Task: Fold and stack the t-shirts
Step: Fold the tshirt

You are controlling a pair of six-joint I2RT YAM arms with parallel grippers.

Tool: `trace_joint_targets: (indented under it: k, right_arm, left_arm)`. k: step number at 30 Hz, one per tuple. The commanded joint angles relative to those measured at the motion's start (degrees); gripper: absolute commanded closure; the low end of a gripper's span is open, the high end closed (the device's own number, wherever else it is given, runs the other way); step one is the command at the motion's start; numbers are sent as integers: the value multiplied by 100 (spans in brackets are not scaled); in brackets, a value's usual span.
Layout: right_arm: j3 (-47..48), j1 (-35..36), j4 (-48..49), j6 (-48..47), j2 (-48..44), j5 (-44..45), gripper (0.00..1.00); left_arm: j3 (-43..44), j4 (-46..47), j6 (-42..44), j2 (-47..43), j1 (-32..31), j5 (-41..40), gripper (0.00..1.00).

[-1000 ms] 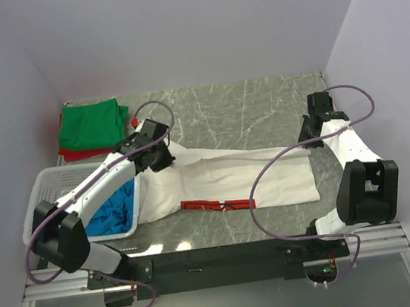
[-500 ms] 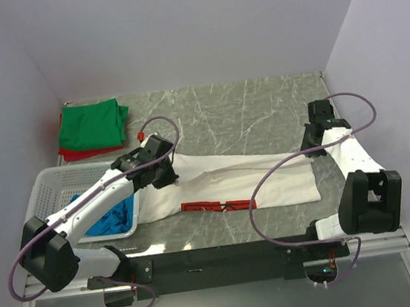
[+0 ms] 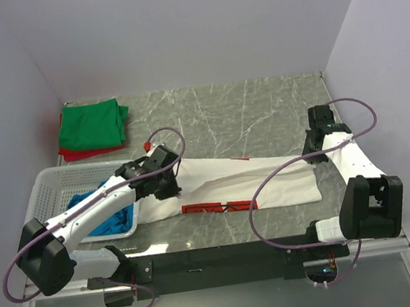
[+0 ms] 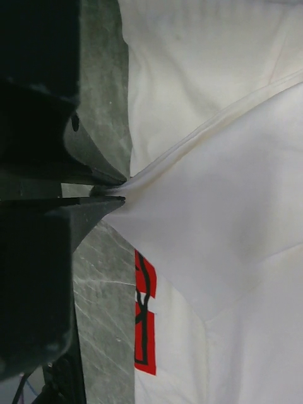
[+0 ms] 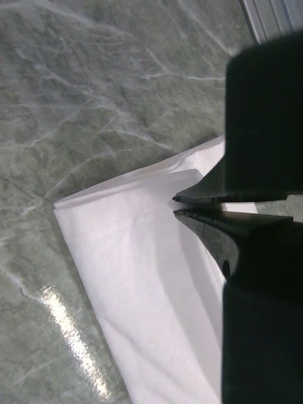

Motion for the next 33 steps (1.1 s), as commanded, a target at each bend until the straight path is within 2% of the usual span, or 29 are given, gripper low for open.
trace_joint_targets:
  k: [1, 2, 3, 5, 6, 10, 13, 18, 22, 28, 33]
  right_arm:
    - [-2, 26, -127, -90, -178, 346, 84]
    - [-2, 26, -146, -81, -247, 390, 77]
    - [-19, 26, -146, -64, -300, 426, 67]
    - [-11, 35, -181, -46, -520, 531, 61]
    - [16, 35, -181, -28, -590, 549, 56]
    - [95, 26, -33, -46, -767, 575, 50]
    - [226, 26, 47, -11, -513, 391, 49]
    - [464, 18, 197, 130, 270, -13, 51]
    - [499, 26, 250, 218, 726, -259, 52]
    - [333, 18, 214, 297, 816, -453, 52]
    - [60, 26, 302, 393, 789, -611, 53]
  left_arm:
    - [-11, -200, -69, -138, -138, 102, 81]
    - [-3, -252, -78, -155, -164, 111, 58]
    - [-2, -297, -104, -190, -199, 102, 48]
    - [15, -420, -130, -330, -261, 102, 27]
    - [32, -446, -156, -384, -261, 102, 22]
    - [190, -368, -113, -481, -261, -47, 8]
    - [392, -192, -16, -201, -200, -57, 5]
    - [867, 422, 194, 897, -94, 119, 3]
    - [1752, 678, 589, 1723, 81, 225, 2]
    - [3387, 696, 1214, 3024, 99, 488, 4]
    - [3882, 775, 1434, 3842, 99, 682, 4]
